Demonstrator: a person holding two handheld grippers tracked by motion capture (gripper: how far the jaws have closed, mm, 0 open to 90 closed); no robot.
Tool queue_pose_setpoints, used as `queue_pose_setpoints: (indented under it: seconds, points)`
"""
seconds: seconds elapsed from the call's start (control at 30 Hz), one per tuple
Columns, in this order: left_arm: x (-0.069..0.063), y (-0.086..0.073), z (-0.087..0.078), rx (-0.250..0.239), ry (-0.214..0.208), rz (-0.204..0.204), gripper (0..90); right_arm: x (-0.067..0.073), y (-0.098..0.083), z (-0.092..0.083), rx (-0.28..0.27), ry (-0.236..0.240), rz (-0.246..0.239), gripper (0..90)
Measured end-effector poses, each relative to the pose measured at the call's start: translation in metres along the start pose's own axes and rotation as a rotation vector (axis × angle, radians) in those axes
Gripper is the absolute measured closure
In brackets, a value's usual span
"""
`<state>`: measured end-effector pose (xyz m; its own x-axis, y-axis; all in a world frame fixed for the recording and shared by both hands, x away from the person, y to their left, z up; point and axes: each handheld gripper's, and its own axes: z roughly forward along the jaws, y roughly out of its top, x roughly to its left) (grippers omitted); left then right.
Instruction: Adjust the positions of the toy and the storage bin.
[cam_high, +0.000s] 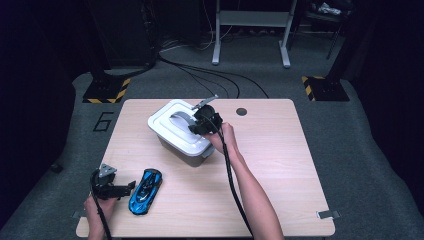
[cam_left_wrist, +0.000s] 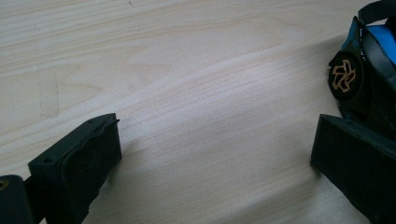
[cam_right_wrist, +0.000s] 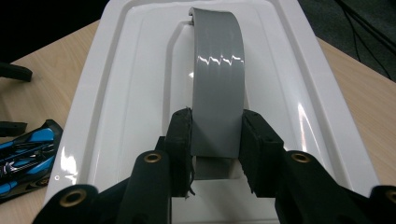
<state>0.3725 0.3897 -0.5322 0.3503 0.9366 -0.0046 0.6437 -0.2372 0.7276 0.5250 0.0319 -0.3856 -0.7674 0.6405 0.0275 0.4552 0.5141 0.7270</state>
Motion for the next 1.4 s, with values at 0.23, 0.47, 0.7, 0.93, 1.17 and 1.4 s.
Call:
queue_pose_setpoints:
  seconds: [0.23, 0.47, 0.7, 0.93, 1.17, 1.4]
  points:
    - [0.000, 0.000, 0.000, 0.001, 0.000, 0.001, 1.4, -0.002, -0.008, -0.009, 0.002, -0.033, 0.019, 66.7]
    - [0.000, 0.000, -0.001, 0.007, -0.001, 0.002, 1.4, -0.009, -0.021, -0.023, 0.001, -0.075, 0.054, 66.8]
    - [0.000, 0.000, 0.000, 0.007, -0.001, 0.001, 1.4, -0.017, -0.034, -0.038, -0.002, -0.132, 0.100, 66.9]
    - [0.000, 0.000, 0.000, 0.007, -0.001, 0.001, 1.3, -0.023, -0.045, -0.048, -0.014, -0.177, 0.163, 66.3]
    - [0.000, 0.000, 0.000, 0.006, 0.000, 0.001, 1.3, -0.027, -0.053, -0.060, -0.024, -0.198, 0.159, 50.1]
    - [0.000, 0.000, 0.000, 0.007, -0.001, 0.002, 1.3, -0.034, -0.065, -0.083, -0.068, -0.194, 0.147, 46.1]
